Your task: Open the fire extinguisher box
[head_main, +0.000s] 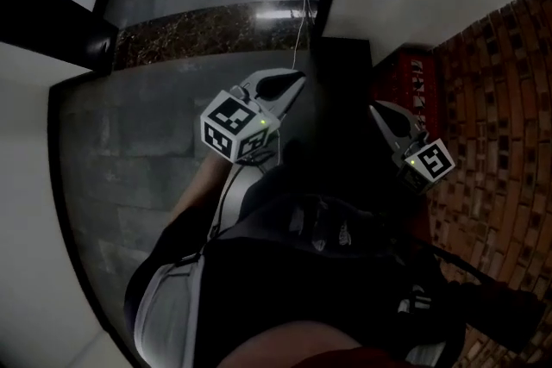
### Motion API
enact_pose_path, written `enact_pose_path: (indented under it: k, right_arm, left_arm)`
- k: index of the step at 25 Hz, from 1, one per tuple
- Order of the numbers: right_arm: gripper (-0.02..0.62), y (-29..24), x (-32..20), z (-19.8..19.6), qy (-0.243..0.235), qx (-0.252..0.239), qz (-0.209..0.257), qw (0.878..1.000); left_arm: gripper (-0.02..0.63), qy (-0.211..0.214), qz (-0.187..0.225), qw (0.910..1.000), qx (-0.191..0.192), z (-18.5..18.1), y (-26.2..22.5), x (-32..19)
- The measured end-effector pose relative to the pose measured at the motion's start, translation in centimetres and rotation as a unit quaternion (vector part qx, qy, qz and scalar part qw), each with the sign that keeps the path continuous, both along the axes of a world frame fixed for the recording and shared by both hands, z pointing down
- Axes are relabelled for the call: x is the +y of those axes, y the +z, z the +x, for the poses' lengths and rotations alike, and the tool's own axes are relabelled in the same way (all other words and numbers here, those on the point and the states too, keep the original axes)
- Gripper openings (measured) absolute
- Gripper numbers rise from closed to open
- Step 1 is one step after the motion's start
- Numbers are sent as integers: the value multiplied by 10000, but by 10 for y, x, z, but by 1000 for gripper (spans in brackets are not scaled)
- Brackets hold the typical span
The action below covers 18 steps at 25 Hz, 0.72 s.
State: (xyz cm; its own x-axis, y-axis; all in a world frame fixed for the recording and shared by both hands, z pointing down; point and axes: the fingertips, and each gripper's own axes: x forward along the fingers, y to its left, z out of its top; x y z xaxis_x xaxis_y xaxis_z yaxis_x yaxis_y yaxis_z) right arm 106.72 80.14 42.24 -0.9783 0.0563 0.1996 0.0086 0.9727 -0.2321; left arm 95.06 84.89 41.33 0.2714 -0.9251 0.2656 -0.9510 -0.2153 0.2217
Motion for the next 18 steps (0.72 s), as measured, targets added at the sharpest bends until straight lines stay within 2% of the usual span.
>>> enact_pose_path:
  k: [4,8,9,10,13,18]
  right_arm:
    - [0,21,-27,14,552,532,292,9966]
    - [0,68,-62,47,1219,1146,377,9852]
    - [85,86,-72,58,1325,1355,321,9813]
    - [183,106,-83,69,1438,1612,287,9760]
    - [187,166,-122,107,1910,2463,389,9494]
    - [190,259,-191,158,2446,3496,362,9037]
  left_arm:
    - [5,457,-138,9987,184,12,12,-30]
    - [5,929,-464,9943,242,36,35,-59]
    - [5,1044,-502,9930,218,44,38,-67]
    - [5,1151,-530,9918,181,51,41,-75]
    - [5,1331,-648,9890,79,67,49,-94]
    - [5,1233,-918,9881,64,68,60,-121]
